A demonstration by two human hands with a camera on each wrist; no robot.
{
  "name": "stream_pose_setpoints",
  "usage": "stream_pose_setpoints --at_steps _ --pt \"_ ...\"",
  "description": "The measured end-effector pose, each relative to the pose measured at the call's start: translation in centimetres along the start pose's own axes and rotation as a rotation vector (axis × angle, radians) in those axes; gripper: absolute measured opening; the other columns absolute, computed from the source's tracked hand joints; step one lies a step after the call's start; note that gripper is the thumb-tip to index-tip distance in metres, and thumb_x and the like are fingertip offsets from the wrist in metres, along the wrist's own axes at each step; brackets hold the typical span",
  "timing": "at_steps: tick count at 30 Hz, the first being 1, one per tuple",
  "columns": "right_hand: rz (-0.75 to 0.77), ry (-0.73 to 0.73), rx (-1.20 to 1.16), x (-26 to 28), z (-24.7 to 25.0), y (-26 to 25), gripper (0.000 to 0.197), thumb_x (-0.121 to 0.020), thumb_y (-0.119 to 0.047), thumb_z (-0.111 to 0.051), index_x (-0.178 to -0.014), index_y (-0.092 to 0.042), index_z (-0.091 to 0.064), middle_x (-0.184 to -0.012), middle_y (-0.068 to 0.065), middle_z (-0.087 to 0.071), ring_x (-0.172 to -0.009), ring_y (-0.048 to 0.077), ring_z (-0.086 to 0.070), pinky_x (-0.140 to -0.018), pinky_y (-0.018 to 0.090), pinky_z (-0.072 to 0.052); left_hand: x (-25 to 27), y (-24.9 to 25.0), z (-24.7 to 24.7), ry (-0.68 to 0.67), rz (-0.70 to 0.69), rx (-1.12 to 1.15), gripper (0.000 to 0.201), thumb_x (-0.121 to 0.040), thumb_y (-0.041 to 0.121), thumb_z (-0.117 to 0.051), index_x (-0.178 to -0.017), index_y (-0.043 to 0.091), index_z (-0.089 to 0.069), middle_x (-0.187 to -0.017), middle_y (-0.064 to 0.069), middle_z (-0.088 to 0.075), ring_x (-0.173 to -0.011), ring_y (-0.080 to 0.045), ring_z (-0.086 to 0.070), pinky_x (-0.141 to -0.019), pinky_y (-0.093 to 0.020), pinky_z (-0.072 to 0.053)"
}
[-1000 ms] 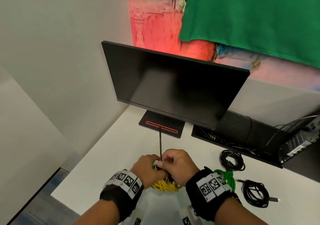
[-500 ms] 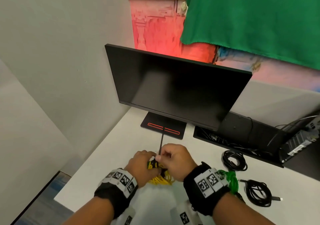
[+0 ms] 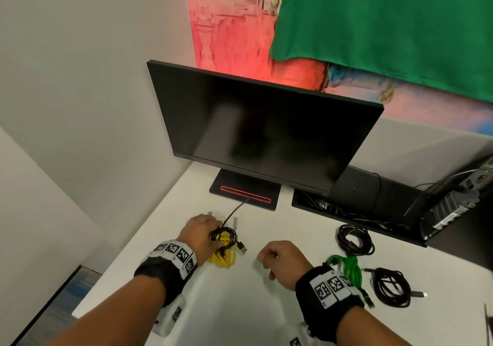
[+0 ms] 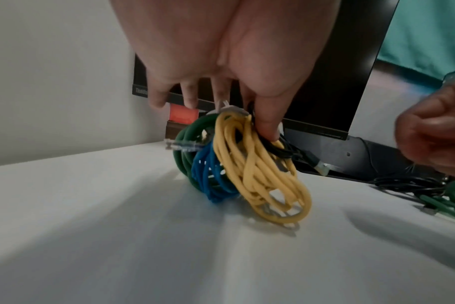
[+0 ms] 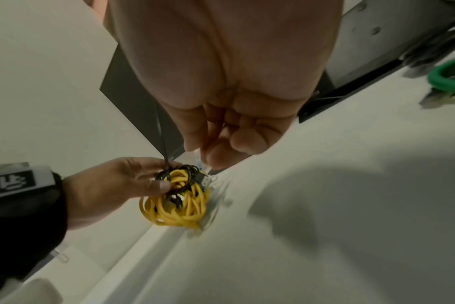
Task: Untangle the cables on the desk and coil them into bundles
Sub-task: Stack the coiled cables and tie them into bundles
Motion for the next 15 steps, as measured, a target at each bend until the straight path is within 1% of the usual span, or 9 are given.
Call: stream_pose_setpoints --at_steps 1,2,3,5,7,8,11,13,15 --pt "-0.019 -0.012 0.006 0.1 -0.2 0.5 0.018 -0.096 -0.018 -0.058 -0.081 -0.014 -0.065 -0.075 -0.004 -0.064 -0.051 0.012 -0.060 -0.055 0.016 -0.048 -0.4 -0.1 0.1 0.016 0.000 -0.037 0.058 -0.088 0.047 -0.061 -0.142 0.038 -0.044 -0.154 0.008 -0.032 -0.144 -0.023 -0.020 -0.117 -0.038 -0.018" --pt "-0.034 -0.019 0.006 0.2 -0.4 1.0 0.018 -0.096 -0.017 -0.057 -0.080 -0.014 -0.065 -0.075 -0.004 -0.065 -0.051 0.012 -0.060 -0.054 0.015 -0.047 -0.7 -0.2 0.2 0.021 0.007 -0.051 0.056 -0.087 0.048 -0.061 -0.140 0.042 -0.045 -0.156 0.011 -0.028 -0.145 -0.024 -0.017 -0.117 -0.042 -0.019" --pt "-0.046 -0.024 0.003 0.3 -0.6 1.4 0.018 -0.096 -0.016 -0.057 -0.080 -0.014 -0.065 -0.075 -0.004 -0.065 -0.050 0.012 -0.060 -0.052 0.014 -0.046 -1.1 -0.2 0.3 0.015 0.010 -0.041 0.054 -0.087 0.047 -0.062 -0.138 0.043 -0.046 -0.155 0.011 -0.029 -0.143 -0.024 -0.020 -0.116 -0.043 -0.024" --pt "-0.069 -0.032 -0.008 0.5 -0.6 2.1 0.018 -0.096 -0.015 -0.056 -0.080 -0.015 -0.065 -0.075 -0.005 -0.065 -0.050 0.010 -0.061 -0.049 0.013 -0.043 -2.0 0.0 0.3 -0.003 -0.025 0.005 0.052 -0.087 0.038 -0.065 -0.137 0.037 -0.050 -0.147 0.007 -0.037 -0.135 -0.024 -0.030 -0.112 -0.037 -0.030" --pt "-0.096 -0.039 -0.019 0.7 -0.5 2.6 0.018 -0.096 -0.015 -0.056 -0.080 -0.016 -0.065 -0.074 -0.006 -0.065 -0.050 0.010 -0.063 -0.046 0.014 -0.042 -2.8 0.0 0.2 0.019 -0.079 0.023 0.050 -0.087 0.027 -0.067 -0.136 0.030 -0.053 -0.142 0.005 -0.044 -0.130 -0.023 -0.034 -0.111 -0.030 -0.028" --pt "-0.106 -0.040 -0.022 0.7 -0.4 2.8 0.019 -0.096 -0.014 -0.056 -0.079 -0.017 -0.065 -0.074 -0.006 -0.065 -0.050 0.010 -0.063 -0.045 0.014 -0.041 -3.0 -0.1 0.2 0.039 -0.093 0.026 0.051 -0.087 0.023 -0.068 -0.135 0.026 -0.054 -0.141 0.004 -0.045 -0.130 -0.023 -0.036 -0.110 -0.028 -0.027" --pt "-0.138 -0.036 -0.024 0.7 -0.2 3.5 0.018 -0.095 -0.014 -0.056 -0.080 -0.017 -0.066 -0.074 -0.006 -0.065 -0.050 0.011 -0.063 -0.043 0.014 -0.041 -3.6 -1.0 0.1 0.055 -0.048 0.048 0.057 -0.086 0.024 -0.069 -0.140 0.022 -0.049 -0.149 0.001 -0.040 -0.133 -0.023 -0.037 -0.112 -0.027 -0.026" --pt "-0.163 -0.044 -0.022 0.7 -0.3 3.8 0.016 -0.095 -0.016 -0.057 -0.082 -0.015 -0.066 -0.075 -0.006 -0.065 -0.051 0.012 -0.064 -0.043 0.014 -0.040 -3.9 -1.4 0.2 0.010 -0.002 0.057 0.062 -0.087 0.027 -0.069 -0.144 0.025 -0.045 -0.155 0.002 -0.033 -0.137 -0.024 -0.036 -0.115 -0.031 -0.027" --pt "-0.183 -0.064 -0.020 0.8 -0.6 3.9 0.015 -0.095 -0.020 -0.058 -0.083 -0.014 -0.066 -0.076 -0.006 -0.067 -0.053 0.013 -0.066 -0.042 0.015 -0.040 -4.2 -1.3 0.4 -0.030 0.018 0.056 0.063 -0.086 0.028 -0.069 -0.144 0.028 -0.045 -0.157 0.004 -0.030 -0.137 -0.024 -0.037 -0.115 -0.032 -0.030"
Point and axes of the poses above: each hand's wrist, its own x-axis away from the middle knuckle, its own z-axis out of the back of the hand, y = z × x, the point moved 1 cm from there along -x, towards the middle knuckle
